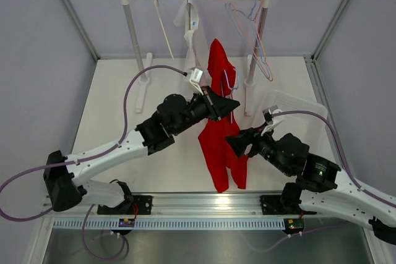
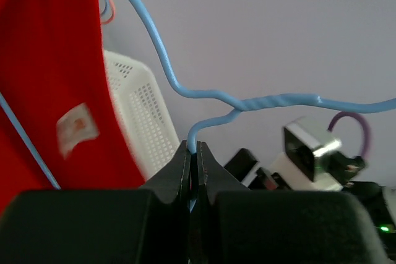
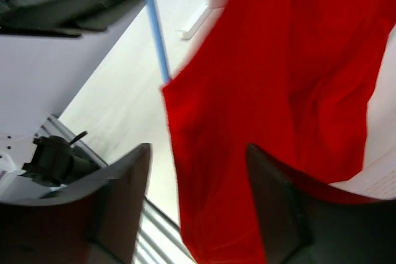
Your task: Remove the t-shirt from the hanger
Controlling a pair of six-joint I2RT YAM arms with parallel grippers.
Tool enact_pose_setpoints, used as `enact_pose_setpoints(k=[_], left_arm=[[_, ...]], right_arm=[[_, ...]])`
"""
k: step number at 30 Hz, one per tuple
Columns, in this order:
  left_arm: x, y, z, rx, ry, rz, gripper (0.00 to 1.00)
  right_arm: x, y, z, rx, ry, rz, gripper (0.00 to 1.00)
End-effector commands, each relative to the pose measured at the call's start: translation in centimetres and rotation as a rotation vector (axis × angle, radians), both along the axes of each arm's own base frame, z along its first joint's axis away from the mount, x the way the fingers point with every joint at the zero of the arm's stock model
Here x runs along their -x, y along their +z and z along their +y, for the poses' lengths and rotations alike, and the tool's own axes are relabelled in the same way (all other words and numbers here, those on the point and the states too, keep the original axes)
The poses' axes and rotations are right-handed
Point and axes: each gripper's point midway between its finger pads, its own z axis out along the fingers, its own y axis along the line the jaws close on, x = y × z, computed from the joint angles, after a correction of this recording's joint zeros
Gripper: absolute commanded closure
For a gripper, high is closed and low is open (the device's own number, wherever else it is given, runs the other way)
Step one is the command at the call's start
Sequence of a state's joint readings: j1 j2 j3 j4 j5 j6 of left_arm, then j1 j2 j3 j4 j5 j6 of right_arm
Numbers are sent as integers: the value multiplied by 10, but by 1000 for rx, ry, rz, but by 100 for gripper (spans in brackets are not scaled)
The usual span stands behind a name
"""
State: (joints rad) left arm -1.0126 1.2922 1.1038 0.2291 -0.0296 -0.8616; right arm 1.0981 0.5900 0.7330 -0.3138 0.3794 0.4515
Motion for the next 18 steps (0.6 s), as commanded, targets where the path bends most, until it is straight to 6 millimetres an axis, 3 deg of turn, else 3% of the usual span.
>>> enact_pose_setpoints(k=[1, 3, 8, 13, 18], left_arm=[[15, 93, 26, 231, -7, -152, 100], [20, 118, 33, 263, -6, -196, 100], [15, 143, 44, 253, 54, -263, 100], [22, 161, 49, 280, 40, -298, 100], [30, 179, 56, 294, 24, -335, 100]], right_arm=[[13, 19, 7, -37, 77, -11, 22], [21, 18, 12, -46, 121, 1, 15], [31, 11, 17, -49, 161, 11, 14], [28, 0, 22, 0, 151, 27, 35], [29, -7, 24, 31, 148, 30, 49]])
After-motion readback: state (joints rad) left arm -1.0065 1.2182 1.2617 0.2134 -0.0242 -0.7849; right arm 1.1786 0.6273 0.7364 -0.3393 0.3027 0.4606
